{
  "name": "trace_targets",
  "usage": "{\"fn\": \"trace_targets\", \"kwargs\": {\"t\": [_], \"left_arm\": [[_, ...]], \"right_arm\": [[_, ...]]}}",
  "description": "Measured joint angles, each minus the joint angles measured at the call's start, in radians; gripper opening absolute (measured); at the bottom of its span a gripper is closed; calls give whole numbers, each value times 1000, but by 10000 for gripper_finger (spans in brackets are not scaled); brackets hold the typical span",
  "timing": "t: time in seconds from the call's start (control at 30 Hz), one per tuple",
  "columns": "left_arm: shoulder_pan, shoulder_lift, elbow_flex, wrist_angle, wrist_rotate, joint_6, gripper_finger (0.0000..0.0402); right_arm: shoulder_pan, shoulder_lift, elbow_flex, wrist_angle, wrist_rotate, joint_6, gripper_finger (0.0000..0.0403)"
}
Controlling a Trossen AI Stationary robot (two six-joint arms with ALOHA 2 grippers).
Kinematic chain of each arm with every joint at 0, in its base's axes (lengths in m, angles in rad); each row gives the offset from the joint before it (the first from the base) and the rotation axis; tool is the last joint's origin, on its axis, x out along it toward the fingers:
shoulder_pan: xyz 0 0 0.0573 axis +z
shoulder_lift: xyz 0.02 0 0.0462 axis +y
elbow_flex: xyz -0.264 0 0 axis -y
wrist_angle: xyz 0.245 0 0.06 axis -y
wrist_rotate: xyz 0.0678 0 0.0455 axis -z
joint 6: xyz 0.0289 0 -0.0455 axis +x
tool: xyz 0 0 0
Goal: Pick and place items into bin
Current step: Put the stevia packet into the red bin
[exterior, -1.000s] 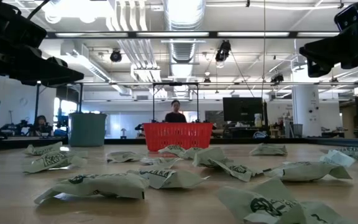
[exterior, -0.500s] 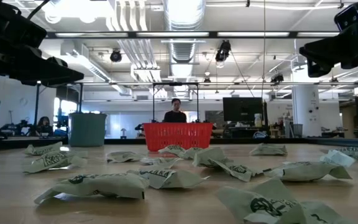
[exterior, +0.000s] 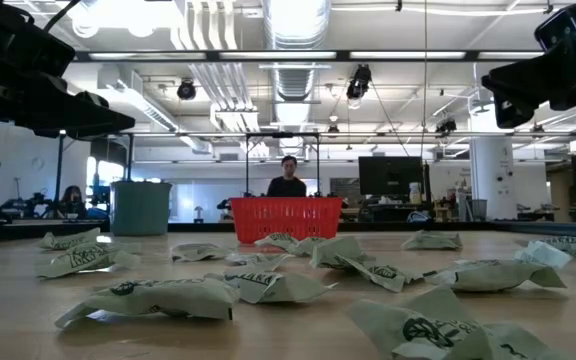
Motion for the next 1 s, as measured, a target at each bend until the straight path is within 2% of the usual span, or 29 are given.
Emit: {"fn": "trace_targets", "kwargs": {"t": [0.17,0.23,0.47,0.67,0.8,0.9,1.0], "left_arm": [[0,0,0,0,-2,4,171],[0,0,0,3,-35,35,171],[0,0,0,15,-68,54,171],[0,0,0,147,-72,51,171],[0,1,0,237,-70,-27,171],[0,0,0,283,-75,-19,171],[0,0,0,337,-181,83,171]], "right_arm": [[0,0,0,1,0,-47,52],[0,0,0,8,0,-62,52],[0,0,0,16,0,-20,52],[0,0,0,21,0,-31,52],[0,0,0,9,-1,-23,52],[0,1,0,-4,-1,-22,52],[0,1,0,-4,-1,-21,52]]}}
